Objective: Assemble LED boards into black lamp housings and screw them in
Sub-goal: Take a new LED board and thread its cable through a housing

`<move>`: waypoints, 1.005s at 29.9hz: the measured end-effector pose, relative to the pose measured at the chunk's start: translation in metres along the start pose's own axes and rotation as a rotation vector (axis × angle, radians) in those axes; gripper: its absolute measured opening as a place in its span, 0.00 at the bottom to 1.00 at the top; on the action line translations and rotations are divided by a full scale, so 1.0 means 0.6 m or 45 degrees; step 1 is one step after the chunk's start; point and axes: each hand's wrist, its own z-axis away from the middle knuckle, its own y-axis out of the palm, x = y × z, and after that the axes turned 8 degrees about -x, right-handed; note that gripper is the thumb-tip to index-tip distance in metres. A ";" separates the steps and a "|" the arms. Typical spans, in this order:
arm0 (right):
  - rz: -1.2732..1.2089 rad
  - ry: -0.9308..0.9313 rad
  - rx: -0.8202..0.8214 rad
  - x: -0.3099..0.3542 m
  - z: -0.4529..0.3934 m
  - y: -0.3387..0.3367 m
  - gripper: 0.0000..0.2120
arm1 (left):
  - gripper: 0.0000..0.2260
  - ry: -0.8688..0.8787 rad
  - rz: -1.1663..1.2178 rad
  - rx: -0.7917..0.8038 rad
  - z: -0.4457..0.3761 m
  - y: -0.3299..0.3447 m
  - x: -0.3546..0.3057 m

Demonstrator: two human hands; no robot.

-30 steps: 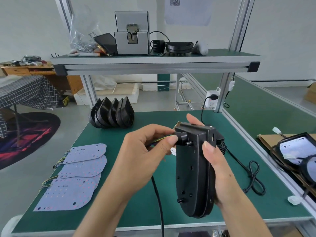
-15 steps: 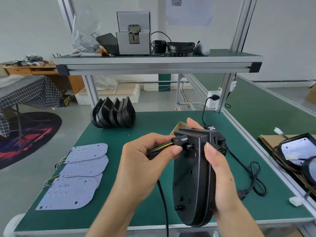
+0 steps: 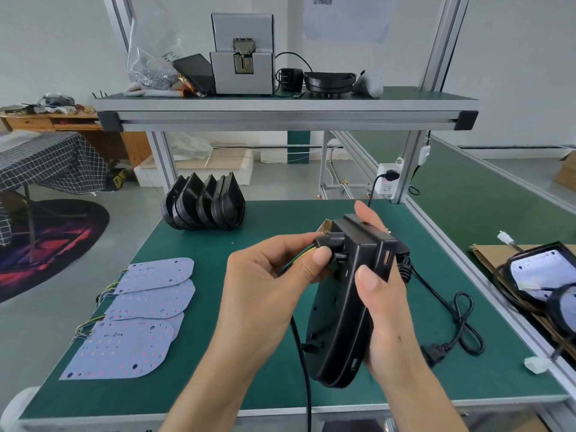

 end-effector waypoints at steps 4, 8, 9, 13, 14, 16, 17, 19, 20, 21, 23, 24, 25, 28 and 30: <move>0.055 -0.081 0.001 -0.003 0.003 0.003 0.32 | 0.08 -0.115 0.040 0.006 -0.001 -0.003 0.009; 0.104 -0.145 0.018 -0.002 0.007 0.006 0.33 | 0.11 -0.212 0.189 0.008 -0.005 -0.003 0.010; 0.115 -0.144 0.023 0.000 0.007 0.007 0.34 | 0.13 -0.238 0.230 0.018 -0.004 -0.002 0.010; 0.236 -0.177 0.014 -0.001 0.005 0.008 0.38 | 0.16 -0.336 0.362 0.039 0.003 -0.002 0.008; 0.251 -0.181 0.001 -0.003 0.005 0.007 0.39 | 0.15 -0.338 0.372 0.039 0.004 -0.003 0.007; 0.243 -0.173 -0.008 -0.005 0.005 0.007 0.42 | 0.13 -0.290 0.336 0.030 0.005 -0.006 0.006; 0.236 -0.169 -0.003 -0.006 0.005 0.006 0.44 | 0.11 -0.246 0.298 0.027 0.005 -0.007 0.005; 0.228 -0.171 0.016 -0.005 0.005 0.005 0.45 | 0.09 -0.153 0.240 0.027 0.006 -0.009 0.003; 0.205 -0.170 0.027 -0.005 0.005 0.005 0.44 | 0.10 -0.107 0.225 0.022 0.007 -0.009 0.003; 0.168 -0.164 0.036 -0.005 0.006 0.006 0.43 | 0.10 -0.062 0.208 0.014 0.009 -0.009 0.002; 0.103 -0.140 0.041 -0.007 0.008 0.008 0.42 | 0.09 0.024 0.155 -0.002 0.014 -0.007 0.000; 0.080 -0.126 0.047 -0.006 0.009 0.009 0.42 | 0.07 0.063 0.126 -0.010 0.015 -0.007 -0.001; 0.062 -0.112 0.057 -0.005 0.010 0.009 0.42 | 0.06 0.096 0.102 -0.019 0.016 -0.006 -0.003; 0.073 -0.093 0.093 0.001 0.009 0.009 0.44 | 0.06 0.167 0.022 -0.048 0.016 -0.007 -0.011; 0.038 -0.084 0.120 0.003 0.008 0.008 0.45 | 0.06 0.197 -0.013 -0.049 0.015 -0.009 -0.017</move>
